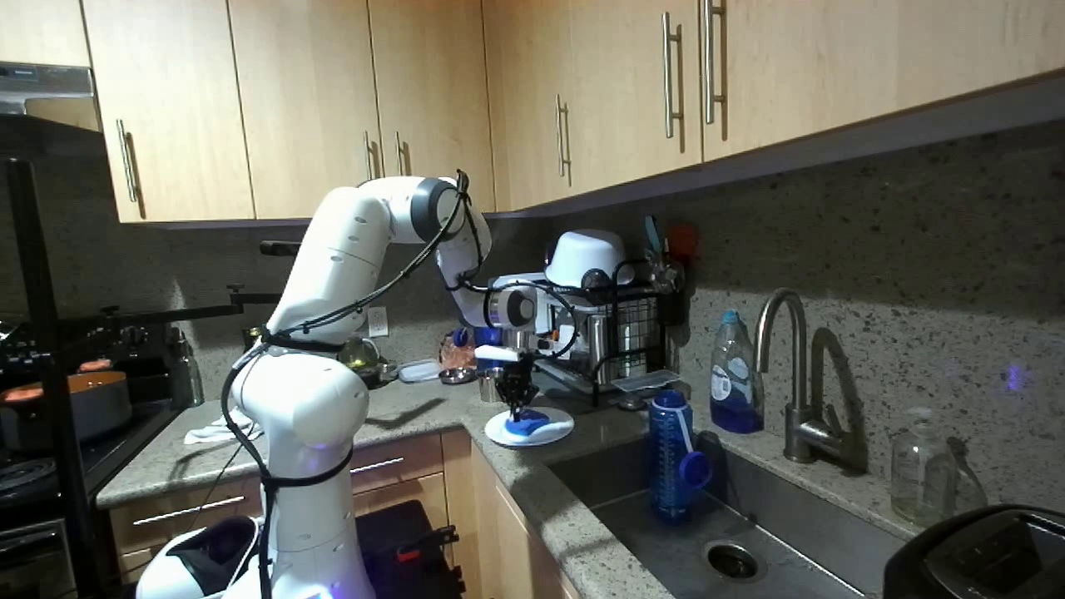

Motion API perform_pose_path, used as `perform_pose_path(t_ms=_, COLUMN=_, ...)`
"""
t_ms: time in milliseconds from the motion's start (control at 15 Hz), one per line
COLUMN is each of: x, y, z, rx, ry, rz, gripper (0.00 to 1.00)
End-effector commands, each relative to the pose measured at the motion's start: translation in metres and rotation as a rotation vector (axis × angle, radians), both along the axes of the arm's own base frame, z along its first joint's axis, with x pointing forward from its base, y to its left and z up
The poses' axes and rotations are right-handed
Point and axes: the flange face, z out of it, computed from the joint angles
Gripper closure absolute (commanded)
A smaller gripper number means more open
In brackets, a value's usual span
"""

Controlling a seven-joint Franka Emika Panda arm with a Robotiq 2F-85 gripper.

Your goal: Use the close to wipe the plate

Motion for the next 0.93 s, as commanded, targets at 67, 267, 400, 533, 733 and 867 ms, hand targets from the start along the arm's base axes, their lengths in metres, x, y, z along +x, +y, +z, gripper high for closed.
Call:
perform_pose_path(t_ms=67, x=0.000, y=0.012, z=0.007, rx=-0.030, ry=-0.004, rz=0.046, gripper=0.99)
perform_pose_path(t_ms=267, x=-0.005, y=0.019, z=0.010, rx=-0.037, ry=-0.008, rz=0.074, gripper=0.99)
perform_pose_path(t_ms=400, x=-0.008, y=0.025, z=0.012, rx=-0.043, ry=-0.010, rz=0.091, gripper=0.99)
perform_pose_path(t_ms=533, x=-0.010, y=0.029, z=0.011, rx=-0.053, ry=-0.009, rz=0.105, gripper=0.99)
perform_pose_path(t_ms=733, x=-0.012, y=0.032, z=0.012, rx=-0.070, ry=-0.010, rz=0.123, gripper=0.99)
perform_pose_path(t_ms=867, x=-0.010, y=0.031, z=0.011, rx=-0.073, ry=-0.005, rz=0.124, gripper=0.99)
